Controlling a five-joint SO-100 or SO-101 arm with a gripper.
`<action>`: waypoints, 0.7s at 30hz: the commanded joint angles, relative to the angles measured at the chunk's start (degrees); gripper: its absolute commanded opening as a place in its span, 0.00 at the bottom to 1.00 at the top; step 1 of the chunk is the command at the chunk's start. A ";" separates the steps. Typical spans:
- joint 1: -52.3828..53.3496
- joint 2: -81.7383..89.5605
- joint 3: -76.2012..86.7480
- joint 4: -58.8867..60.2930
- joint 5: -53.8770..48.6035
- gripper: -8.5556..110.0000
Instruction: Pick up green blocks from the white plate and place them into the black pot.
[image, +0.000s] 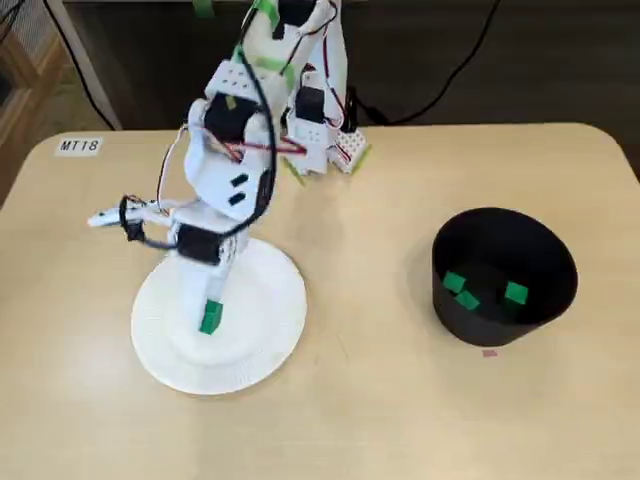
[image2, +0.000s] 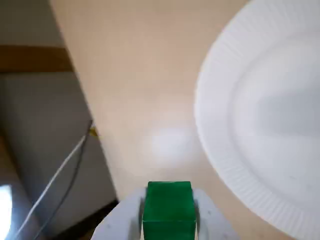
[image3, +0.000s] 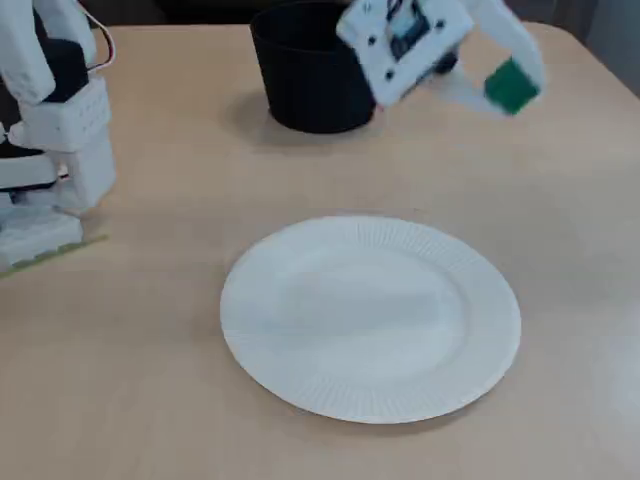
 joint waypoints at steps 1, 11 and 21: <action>-9.32 8.00 -2.20 -7.82 1.05 0.05; -36.47 23.38 15.47 -23.73 10.55 0.05; -47.46 31.55 40.87 -25.84 13.18 0.05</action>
